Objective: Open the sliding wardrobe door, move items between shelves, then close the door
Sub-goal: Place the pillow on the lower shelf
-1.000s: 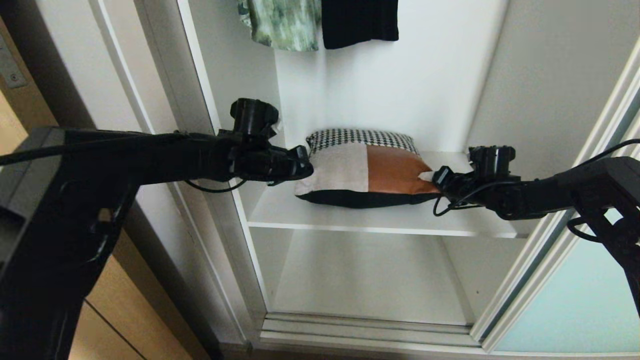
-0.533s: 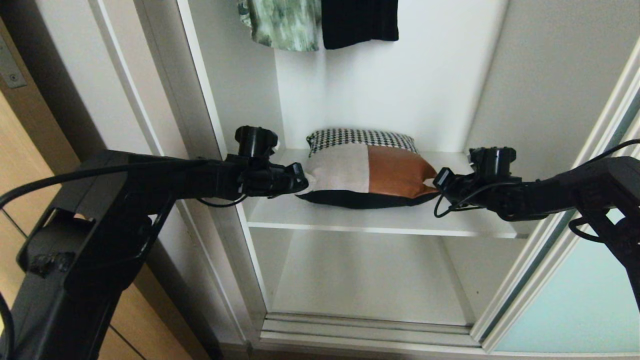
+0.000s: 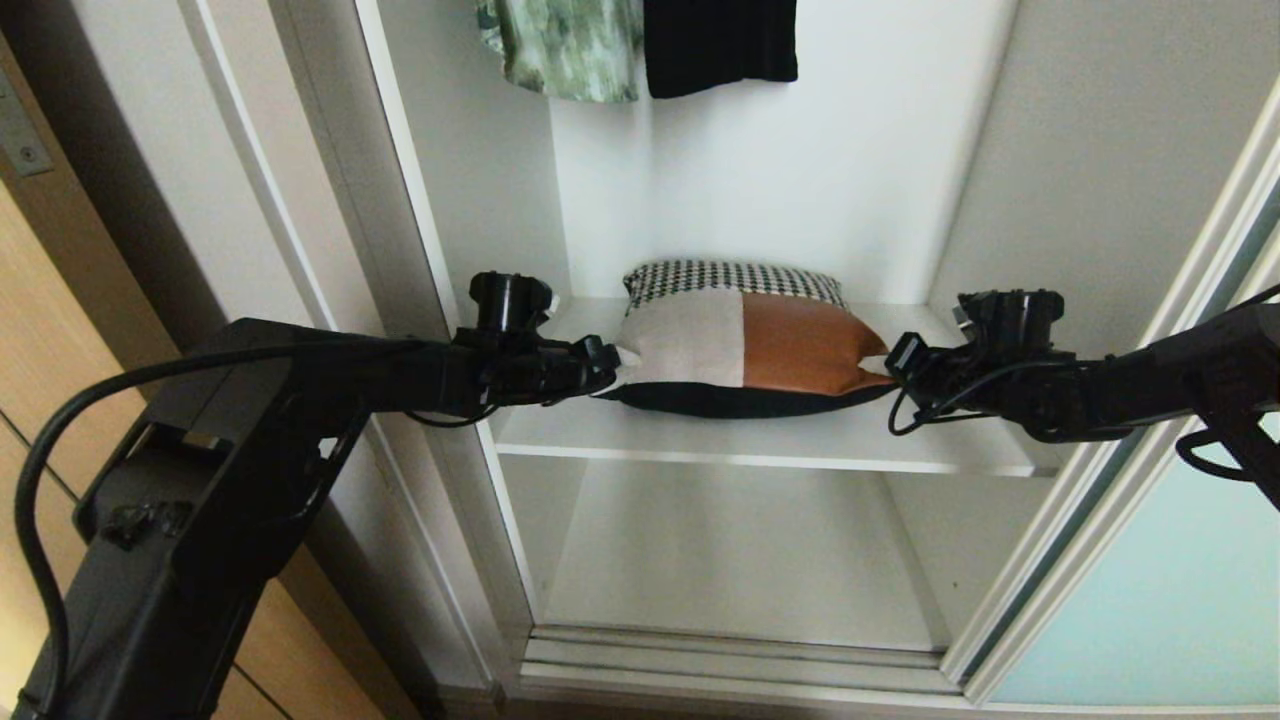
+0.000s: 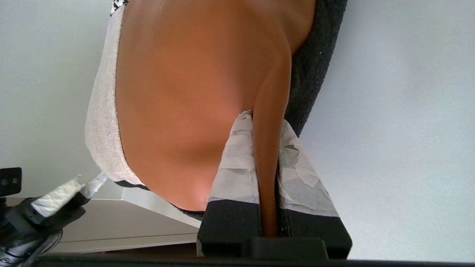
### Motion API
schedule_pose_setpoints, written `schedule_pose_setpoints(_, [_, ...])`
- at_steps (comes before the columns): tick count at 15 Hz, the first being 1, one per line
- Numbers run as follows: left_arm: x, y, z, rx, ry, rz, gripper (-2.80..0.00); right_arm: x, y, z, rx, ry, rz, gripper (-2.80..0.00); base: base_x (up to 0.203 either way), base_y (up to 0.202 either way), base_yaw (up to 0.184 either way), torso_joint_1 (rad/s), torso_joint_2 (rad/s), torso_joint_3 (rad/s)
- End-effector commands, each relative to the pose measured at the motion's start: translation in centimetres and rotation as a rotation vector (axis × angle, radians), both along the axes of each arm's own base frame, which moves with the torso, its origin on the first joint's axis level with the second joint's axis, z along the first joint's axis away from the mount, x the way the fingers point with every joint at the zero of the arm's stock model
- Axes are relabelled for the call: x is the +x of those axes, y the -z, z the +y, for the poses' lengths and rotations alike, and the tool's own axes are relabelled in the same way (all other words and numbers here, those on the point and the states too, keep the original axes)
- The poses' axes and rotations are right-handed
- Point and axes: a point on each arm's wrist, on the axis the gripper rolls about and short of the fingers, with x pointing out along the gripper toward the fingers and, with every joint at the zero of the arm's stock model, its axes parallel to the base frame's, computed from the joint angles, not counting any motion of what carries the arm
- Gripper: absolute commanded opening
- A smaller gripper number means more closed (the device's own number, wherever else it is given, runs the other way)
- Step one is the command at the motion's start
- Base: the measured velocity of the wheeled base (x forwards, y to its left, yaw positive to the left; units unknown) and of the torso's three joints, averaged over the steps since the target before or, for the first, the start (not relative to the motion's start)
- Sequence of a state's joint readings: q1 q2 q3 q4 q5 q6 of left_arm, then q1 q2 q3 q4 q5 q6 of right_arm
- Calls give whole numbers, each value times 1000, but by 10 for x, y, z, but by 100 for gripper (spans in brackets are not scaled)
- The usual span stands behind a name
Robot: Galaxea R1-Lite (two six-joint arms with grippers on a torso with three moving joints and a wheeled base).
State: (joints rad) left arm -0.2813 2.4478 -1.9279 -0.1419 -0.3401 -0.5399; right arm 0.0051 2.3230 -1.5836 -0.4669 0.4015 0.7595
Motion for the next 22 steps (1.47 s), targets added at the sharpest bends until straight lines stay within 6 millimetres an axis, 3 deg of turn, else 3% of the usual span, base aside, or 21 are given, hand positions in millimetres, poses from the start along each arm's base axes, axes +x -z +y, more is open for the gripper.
schedule_pose_setpoints(1, [-12, -21, 6, -22, -11, -7, 0, 1, -1, -5, 4, 9, -5, -280, 0, 0, 0, 0, 0, 0])
schedule_pose_setpoints(3, [-23, -26, 9, -21, -14, 8, 0, -1, -5, -8, 5, 16, -11, -280, 0, 0, 0, 0, 0, 0])
schedule_pose_setpoints(6, [-23, -19, 9, -20, -14, 30, 0, -2, -8, -12, 13, 27, -15, -280, 0, 0, 0, 0, 0, 0])
schedule_pose_setpoints(11, [1, 14, 1, -21, -5, 46, 0, -2, -6, -12, 17, 28, -9, -280, 0, 0, 0, 0, 0, 0])
schedule_pose_setpoints(21, [9, 26, -15, -61, 79, -20, 0, -4, -7, -16, 48, 16, -33, -280, 0, 0, 0, 0, 0, 0])
schedule_pose_setpoints(22, [10, 31, -15, -58, 78, -20, -256, -4, -6, -18, 51, 12, -32, -280, 0, 0, 0, 0, 0, 0])
